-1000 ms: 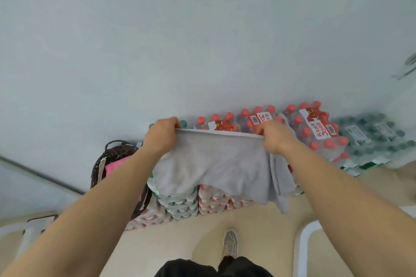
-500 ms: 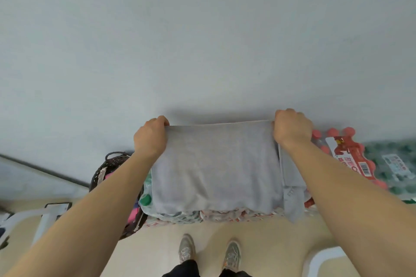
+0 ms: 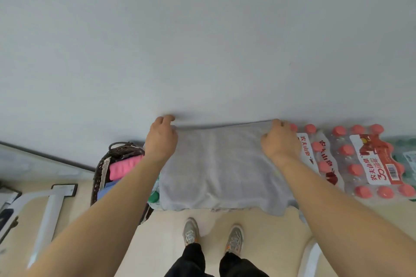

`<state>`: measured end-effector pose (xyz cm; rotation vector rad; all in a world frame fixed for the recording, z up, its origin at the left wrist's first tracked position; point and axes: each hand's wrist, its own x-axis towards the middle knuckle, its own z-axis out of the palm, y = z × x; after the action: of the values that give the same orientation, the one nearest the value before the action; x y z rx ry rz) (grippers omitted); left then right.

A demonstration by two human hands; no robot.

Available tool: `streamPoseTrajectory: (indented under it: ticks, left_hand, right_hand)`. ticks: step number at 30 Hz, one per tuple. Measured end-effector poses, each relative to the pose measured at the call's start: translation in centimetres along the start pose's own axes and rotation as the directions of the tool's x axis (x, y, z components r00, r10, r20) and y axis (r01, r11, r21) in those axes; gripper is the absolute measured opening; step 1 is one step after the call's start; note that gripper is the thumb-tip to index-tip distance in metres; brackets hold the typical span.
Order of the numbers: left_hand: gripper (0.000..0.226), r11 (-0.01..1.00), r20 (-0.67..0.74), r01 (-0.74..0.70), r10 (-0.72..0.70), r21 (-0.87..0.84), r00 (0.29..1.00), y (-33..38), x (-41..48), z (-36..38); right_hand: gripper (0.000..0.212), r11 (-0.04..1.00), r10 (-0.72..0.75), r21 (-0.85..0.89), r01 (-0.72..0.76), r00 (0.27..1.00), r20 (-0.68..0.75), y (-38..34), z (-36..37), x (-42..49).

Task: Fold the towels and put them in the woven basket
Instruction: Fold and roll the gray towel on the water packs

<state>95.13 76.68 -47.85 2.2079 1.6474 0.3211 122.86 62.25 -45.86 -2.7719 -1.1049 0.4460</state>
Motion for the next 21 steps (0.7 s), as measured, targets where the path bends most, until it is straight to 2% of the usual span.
streamPoseTrajectory:
  ticks: [4, 7, 9, 11, 15, 21]
  left_hand:
    - [0.048, 0.998, 0.032, 0.043, -0.044, 0.035, 0.998, -1.9, -4.3, 1.5]
    - [0.049, 0.995, 0.015, 0.016, -0.018, 0.099, 1.0, -4.2, -7.5, 2.9]
    - [0.058, 0.991, 0.039, 0.01, -0.015, 0.13, 0.999, -5.4, -9.1, 3.8]
    - [0.064, 0.988, 0.078, 0.009, -0.021, 0.155, 0.997, -6.0, -10.0, 4.6]
    - [0.06, 0.977, 0.089, -0.029, 0.01, 0.212, 0.996, -7.5, -10.0, 4.9]
    - [0.06, 0.965, 0.118, -0.031, 0.0, 0.26, 0.993, -9.9, -9.8, 3.6]
  right_hand:
    - [0.038, 0.96, -0.279, 0.015, 0.278, 0.959, 0.052, -4.7, 3.7, -3.9]
    - [0.05, 0.84, -0.536, -0.017, 0.543, 0.833, 0.141, -8.4, 7.2, -6.6]
    - [0.058, 0.759, -0.632, -0.039, 0.65, 0.75, 0.197, -10.3, 9.4, -8.1]
    - [0.062, 0.705, -0.663, -0.1, 0.702, 0.702, 0.261, -11.1, 11.3, -9.2]
    - [0.07, 0.703, -0.647, -0.156, 0.694, 0.715, 0.263, -11.3, 13.5, -10.1]
    - [0.073, 0.698, -0.661, -0.132, 0.704, 0.704, 0.26, -13.9, 14.7, -11.1]
